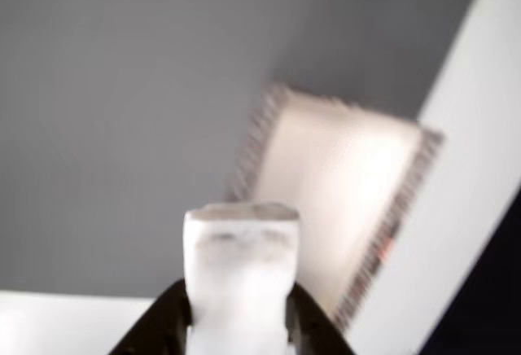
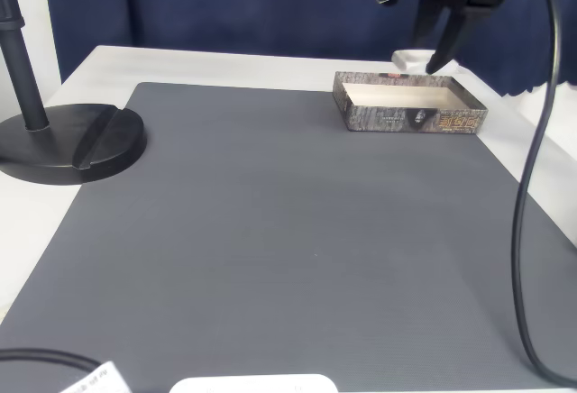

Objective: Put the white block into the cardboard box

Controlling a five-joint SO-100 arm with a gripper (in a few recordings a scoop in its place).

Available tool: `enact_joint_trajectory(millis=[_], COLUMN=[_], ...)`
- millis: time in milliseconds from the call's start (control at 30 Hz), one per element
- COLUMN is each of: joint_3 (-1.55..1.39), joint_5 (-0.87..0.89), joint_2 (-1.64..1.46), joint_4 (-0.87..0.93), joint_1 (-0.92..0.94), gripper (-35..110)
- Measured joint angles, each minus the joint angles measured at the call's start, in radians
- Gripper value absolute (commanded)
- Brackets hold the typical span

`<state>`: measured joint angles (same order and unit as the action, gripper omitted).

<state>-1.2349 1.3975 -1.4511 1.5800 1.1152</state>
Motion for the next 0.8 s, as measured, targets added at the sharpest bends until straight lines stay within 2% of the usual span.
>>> enact_joint_trajectory(millis=[333,800], joint_3=[0.199,0.448], joint_5=[0.104,0.101], joint_2=[0.181,0.483], joint_4=[0.018,-0.006], joint_1=[0.137,0.137], gripper=[-2,-2])
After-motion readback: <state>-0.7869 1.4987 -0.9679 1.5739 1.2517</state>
